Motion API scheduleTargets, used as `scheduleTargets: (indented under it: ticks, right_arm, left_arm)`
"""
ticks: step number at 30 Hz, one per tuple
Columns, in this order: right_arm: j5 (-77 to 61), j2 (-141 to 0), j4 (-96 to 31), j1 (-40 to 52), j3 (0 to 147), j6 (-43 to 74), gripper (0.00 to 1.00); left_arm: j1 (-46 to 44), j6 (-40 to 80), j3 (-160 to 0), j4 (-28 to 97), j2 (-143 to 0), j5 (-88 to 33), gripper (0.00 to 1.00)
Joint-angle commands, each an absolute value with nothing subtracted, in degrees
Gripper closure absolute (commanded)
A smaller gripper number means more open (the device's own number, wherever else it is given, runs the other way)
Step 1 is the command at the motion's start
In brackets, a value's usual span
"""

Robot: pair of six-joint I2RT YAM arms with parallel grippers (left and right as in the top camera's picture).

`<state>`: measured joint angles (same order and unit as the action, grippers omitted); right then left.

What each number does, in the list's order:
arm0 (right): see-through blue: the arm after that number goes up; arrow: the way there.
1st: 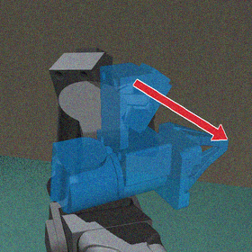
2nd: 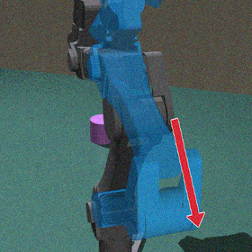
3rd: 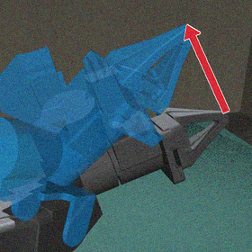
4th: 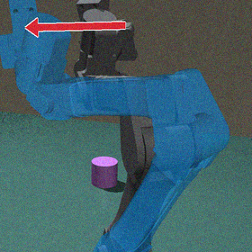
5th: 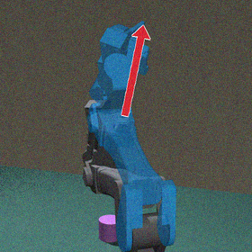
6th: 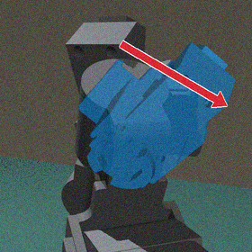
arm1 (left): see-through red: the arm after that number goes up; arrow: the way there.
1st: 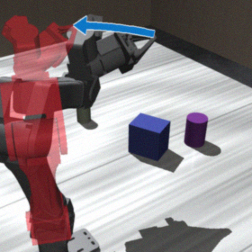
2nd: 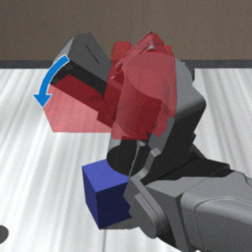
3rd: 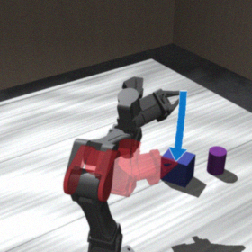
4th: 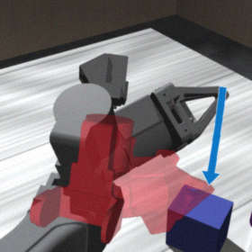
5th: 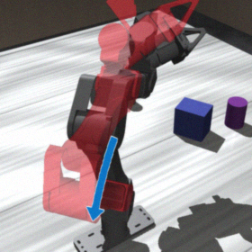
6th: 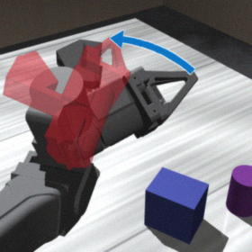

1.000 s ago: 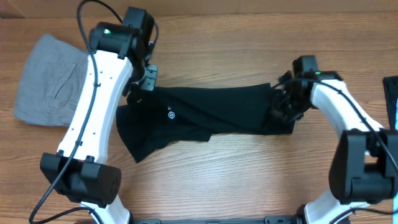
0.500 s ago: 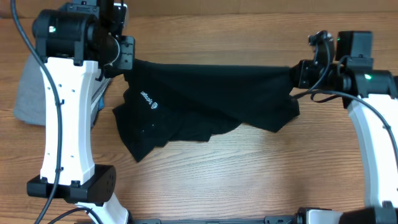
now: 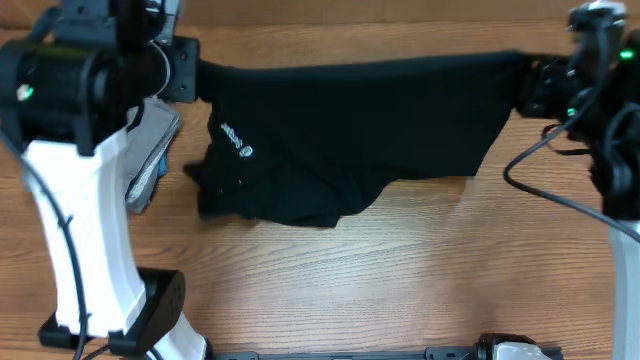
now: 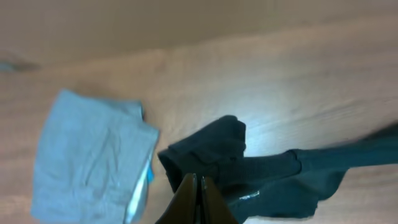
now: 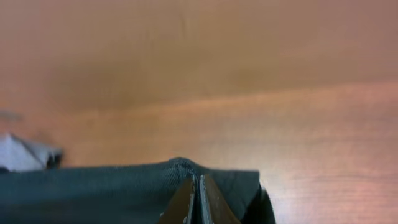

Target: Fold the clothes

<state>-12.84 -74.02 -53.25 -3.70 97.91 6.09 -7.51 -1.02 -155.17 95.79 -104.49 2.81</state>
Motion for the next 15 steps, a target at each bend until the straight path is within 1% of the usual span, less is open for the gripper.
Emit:
scheduleTargets:
  ticks: [1, 6, 8, 11, 15]
  right_arm:
    - [-8.3, -70.6, -53.8, -4.3, 106.1, 9.8, 0.96]
    - [-3.8, -68.3, -58.2, -4.3, 117.1, 10.8, 0.96]
    - [-3.7, -67.7, -59.5, -4.3, 119.3, 10.7, 0.96]
    - [-3.4, -66.7, -61.3, -4.3, 120.8, 10.8, 0.96]
    - [-3.5, -66.3, -62.4, -4.3, 120.8, 10.8, 0.96]
  left_arm:
    - [-7.6, -2.9, -160.9, 93.4, -97.4, 3.1, 0.96]
    - [-7.5, -5.0, -164.5, 89.8, -90.0, 3.4, 0.96]
    - [-7.5, -5.1, -164.5, 88.9, -87.7, 3.6, 0.96]
    - [-7.5, -6.4, -164.5, 88.4, -85.5, 3.7, 0.96]
    - [-7.5, -6.7, -164.2, 89.0, -85.0, 7.3, 0.96]
